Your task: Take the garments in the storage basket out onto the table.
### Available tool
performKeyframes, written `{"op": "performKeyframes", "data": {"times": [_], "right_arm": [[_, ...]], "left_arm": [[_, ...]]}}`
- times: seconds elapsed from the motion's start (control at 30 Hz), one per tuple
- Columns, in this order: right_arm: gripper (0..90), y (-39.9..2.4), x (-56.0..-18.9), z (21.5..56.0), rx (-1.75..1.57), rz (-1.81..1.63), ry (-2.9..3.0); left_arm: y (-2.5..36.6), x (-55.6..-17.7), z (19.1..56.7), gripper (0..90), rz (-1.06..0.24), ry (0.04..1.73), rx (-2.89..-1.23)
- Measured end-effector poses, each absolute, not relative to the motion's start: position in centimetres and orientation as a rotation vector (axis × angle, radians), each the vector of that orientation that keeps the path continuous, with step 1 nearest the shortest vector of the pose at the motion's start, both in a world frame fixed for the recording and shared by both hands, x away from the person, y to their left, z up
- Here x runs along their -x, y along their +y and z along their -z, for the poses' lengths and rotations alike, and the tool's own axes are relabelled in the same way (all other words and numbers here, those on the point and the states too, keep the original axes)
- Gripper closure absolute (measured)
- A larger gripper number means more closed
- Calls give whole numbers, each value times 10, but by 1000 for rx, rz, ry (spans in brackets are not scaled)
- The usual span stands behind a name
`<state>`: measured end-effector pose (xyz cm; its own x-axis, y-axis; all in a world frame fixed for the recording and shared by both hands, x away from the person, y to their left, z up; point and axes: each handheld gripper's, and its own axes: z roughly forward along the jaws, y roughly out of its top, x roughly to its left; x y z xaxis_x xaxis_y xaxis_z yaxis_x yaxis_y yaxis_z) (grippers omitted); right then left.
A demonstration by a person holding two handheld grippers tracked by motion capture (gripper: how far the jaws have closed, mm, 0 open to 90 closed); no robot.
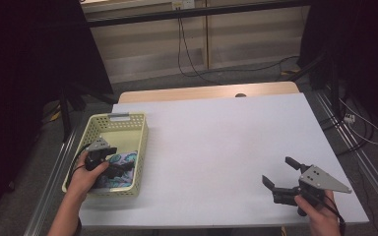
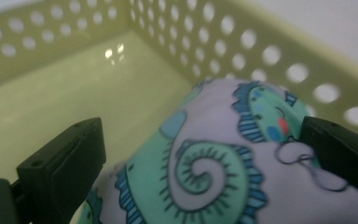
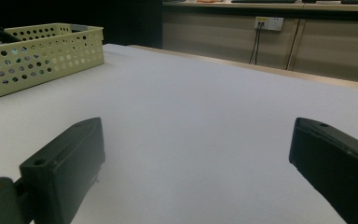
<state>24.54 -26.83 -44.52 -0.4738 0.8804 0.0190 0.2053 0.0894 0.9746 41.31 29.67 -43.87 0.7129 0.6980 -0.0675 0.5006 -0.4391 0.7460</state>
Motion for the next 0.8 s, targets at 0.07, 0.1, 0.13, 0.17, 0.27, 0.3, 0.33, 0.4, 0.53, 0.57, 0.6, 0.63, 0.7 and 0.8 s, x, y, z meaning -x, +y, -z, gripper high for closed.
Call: {"op": "performKeyframes", "data": {"times": [0.07,0.1,0.13,0.17,0.27,0.3,0.33,0.4,0.53,0.57,0.6,0.63,0.7,0.8], "right_arm": [[29,-268,-245,445,-1068,-1422,1763],[29,-268,-245,445,-1068,-1421,1764],[29,-268,-245,445,-1066,-1420,1765],[29,-268,-245,445,-1066,-1421,1767],[29,-267,-245,445,-1061,-1421,1770],[29,-267,-245,445,-1061,-1421,1772],[29,-267,-244,445,-1060,-1420,1772],[29,-267,-244,445,-1058,-1421,1772],[30,-267,-244,445,-1057,-1424,1773],[30,-267,-244,445,-1055,-1423,1775],[30,-267,-245,445,-1056,-1422,1775],[30,-267,-245,445,-1056,-1421,1776],[30,-266,-245,445,-1055,-1422,1777],[30,-265,-245,445,-1052,-1425,1778]], "left_arm": [[295,-415,442,9,-291,914,-2159],[294,-415,443,9,-286,915,-2176],[293,-416,445,9,-275,916,-2194],[292,-417,446,9,-268,907,-2217],[292,-419,450,8,-216,926,-2219],[292,-420,451,8,-202,925,-2227],[291,-421,452,8,-191,927,-2232],[291,-423,454,8,-167,946,-2237],[289,-425,456,3,-150,966,-2255],[289,-425,456,3,-154,966,-2255],[289,-425,457,4,-151,961,-2252],[290,-425,457,4,-151,960,-2251],[289,-424,457,12,-153,956,-2252],[289,-424,456,65,-146,940,-2251]]}}
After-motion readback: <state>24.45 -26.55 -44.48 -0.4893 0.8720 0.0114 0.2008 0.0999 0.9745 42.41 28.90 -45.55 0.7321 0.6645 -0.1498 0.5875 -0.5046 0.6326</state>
